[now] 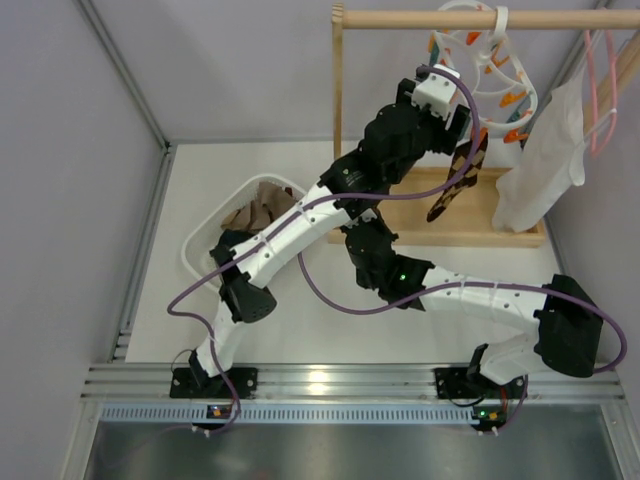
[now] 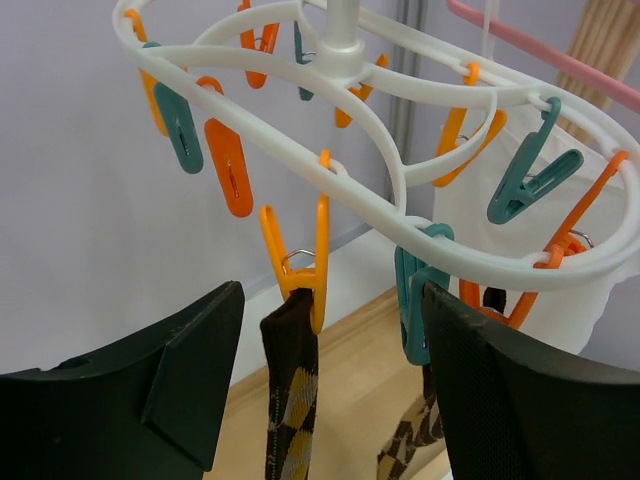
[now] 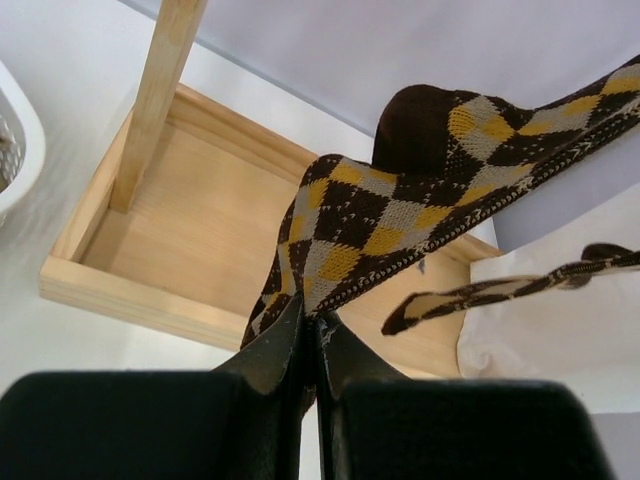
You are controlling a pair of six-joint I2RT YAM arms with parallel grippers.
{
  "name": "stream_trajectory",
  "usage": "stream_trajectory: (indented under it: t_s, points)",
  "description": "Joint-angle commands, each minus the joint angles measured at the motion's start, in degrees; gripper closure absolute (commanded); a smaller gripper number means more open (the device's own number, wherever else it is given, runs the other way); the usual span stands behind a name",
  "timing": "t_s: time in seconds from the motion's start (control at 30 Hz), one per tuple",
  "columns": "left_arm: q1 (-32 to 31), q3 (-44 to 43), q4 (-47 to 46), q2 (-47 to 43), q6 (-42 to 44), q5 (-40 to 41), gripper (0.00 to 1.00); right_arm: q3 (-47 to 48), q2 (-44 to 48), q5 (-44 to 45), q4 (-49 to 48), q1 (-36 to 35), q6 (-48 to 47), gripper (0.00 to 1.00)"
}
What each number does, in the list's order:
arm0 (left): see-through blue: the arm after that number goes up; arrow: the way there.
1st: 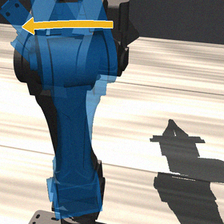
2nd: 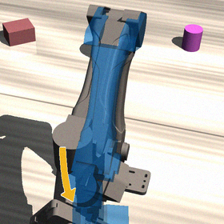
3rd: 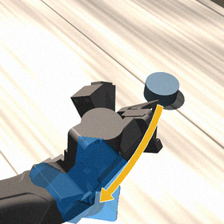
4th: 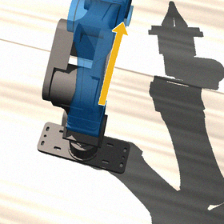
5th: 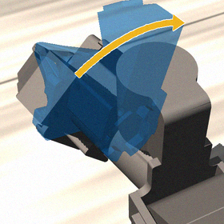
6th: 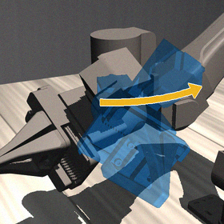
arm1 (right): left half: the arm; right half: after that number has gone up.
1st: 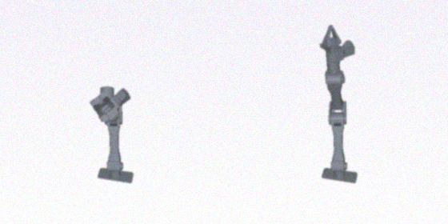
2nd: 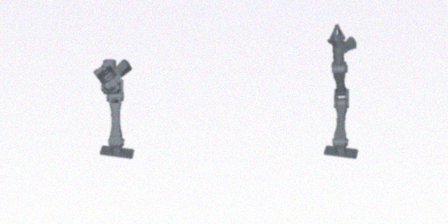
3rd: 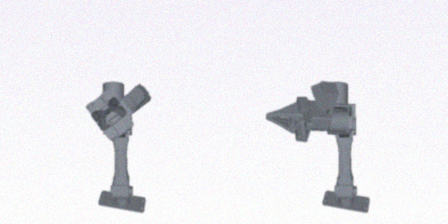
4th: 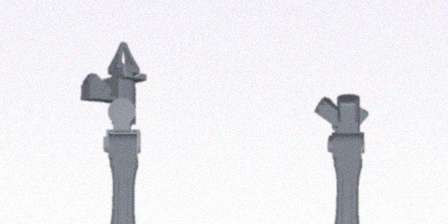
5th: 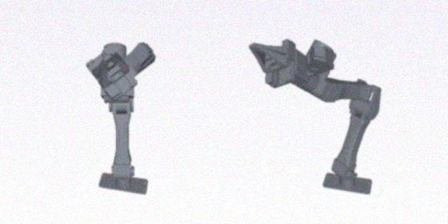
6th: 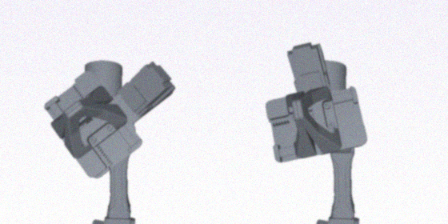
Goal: Remove the socks clipped to the hanger
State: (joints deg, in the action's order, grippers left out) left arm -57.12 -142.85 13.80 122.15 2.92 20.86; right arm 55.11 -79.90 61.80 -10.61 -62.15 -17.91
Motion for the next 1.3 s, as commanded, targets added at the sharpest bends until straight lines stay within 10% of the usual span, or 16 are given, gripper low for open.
stream_trajectory:
  t_s: [0.0,0.63,1.1,1.17,1.27]
  points:
    - [1.04,-1.21,-6.24,1.25,2.62,-1.69,0.25,-1.58,0.88,-0.54,-0.36,-1.22,0.6,1.0]
    - [3.6,-2.17,-17.14,5.47,-1.77,-11.54,0.37,-7.21,4.67,-2.03,-5.21,-0.96,-2.13,1.0]
    - [3.51,-1.82,-19.87,4.94,-2.74,-8.65,0.87,-8.7,5.54,-3.35,-4.24,-0.87,2.09,1.0]
    - [3.51,-1.21,-19.87,4.33,-2.74,-8.64,0.87,-9.67,6.07,-3.44,-3.63,-0.87,3.75,1.0]
    - [3.33,3.07,-19.87,1.35,-2.74,-8.29,0.61,-11.59,7.91,-5.1,-1.96,-0.96,7.26,1.0]
